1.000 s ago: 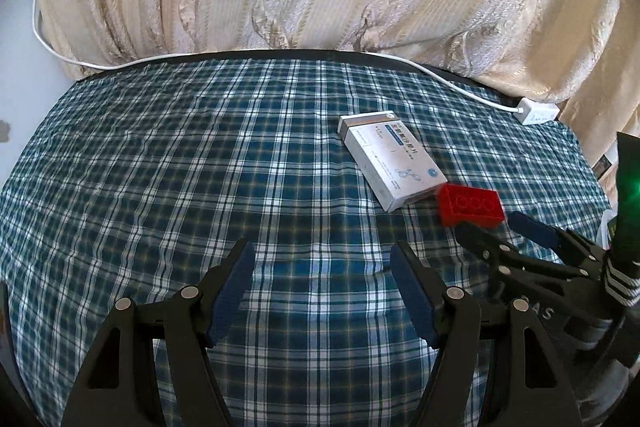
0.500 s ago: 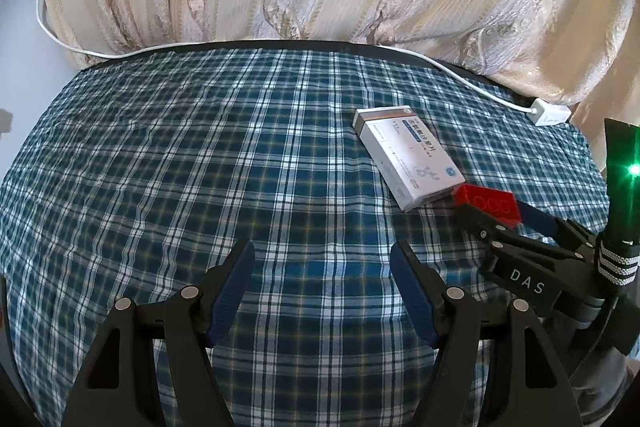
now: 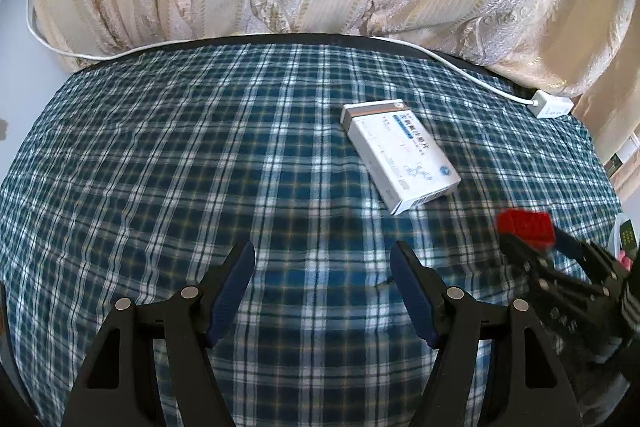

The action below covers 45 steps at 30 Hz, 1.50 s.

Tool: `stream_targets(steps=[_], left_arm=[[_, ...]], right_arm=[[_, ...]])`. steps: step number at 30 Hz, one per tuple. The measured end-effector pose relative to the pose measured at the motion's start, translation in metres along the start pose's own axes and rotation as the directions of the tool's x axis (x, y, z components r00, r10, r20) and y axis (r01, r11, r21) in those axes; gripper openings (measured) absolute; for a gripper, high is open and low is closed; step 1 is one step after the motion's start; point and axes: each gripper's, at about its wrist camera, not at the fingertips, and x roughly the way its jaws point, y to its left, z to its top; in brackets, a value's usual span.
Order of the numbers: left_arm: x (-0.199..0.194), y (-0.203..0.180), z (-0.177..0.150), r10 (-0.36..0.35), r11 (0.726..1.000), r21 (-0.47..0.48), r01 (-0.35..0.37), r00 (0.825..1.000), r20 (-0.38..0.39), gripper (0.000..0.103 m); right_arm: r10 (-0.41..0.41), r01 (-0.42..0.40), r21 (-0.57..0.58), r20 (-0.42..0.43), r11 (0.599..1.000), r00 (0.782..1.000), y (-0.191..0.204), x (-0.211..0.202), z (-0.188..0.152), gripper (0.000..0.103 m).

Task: Organize objects
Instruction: 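Lower the right gripper around the red block, then grasp the white medicine box with the left gripper while the right gripper grasps the red block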

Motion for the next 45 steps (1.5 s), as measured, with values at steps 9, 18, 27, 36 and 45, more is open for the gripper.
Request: stream_targets(steps=[9,18,27,36,45], left_arm=[[0.01,-0.028,0.024,-0.086,0.996,-0.027,0.086,0.996,0.018,0.072],[0.03,-0.064,0.052,-0.034,0.999,-0.033,0.037,0.997,0.062,0.08],[0.066,-0.072,0.064,0.039,0.998,-0.05,-0.038,0.999,0.017,0.08],[0.084,-0.07,0.067,0.068,0.996,-0.054,-0.069,0.997,-0.025,0.08],[0.089,-0.07,0.065,0.088,0.996,-0.02,-0.089,0.996,-0.028,0.064]], right_arm=[[0.027,-0.03,0.078,0.031,0.997,0.999,-0.03,-0.018,-0.015,0.072],[0.055,-0.059,0.088,0.05,0.994,0.997,-0.032,-0.021,-0.017,0.072],[0.064,-0.068,0.099,0.045,0.993,0.997,-0.034,-0.02,-0.018,0.072],[0.064,-0.067,0.099,0.042,0.993,0.997,-0.034,-0.019,-0.018,0.072],[0.064,-0.067,0.097,0.043,0.993,0.997,-0.034,-0.019,-0.018,0.072]])
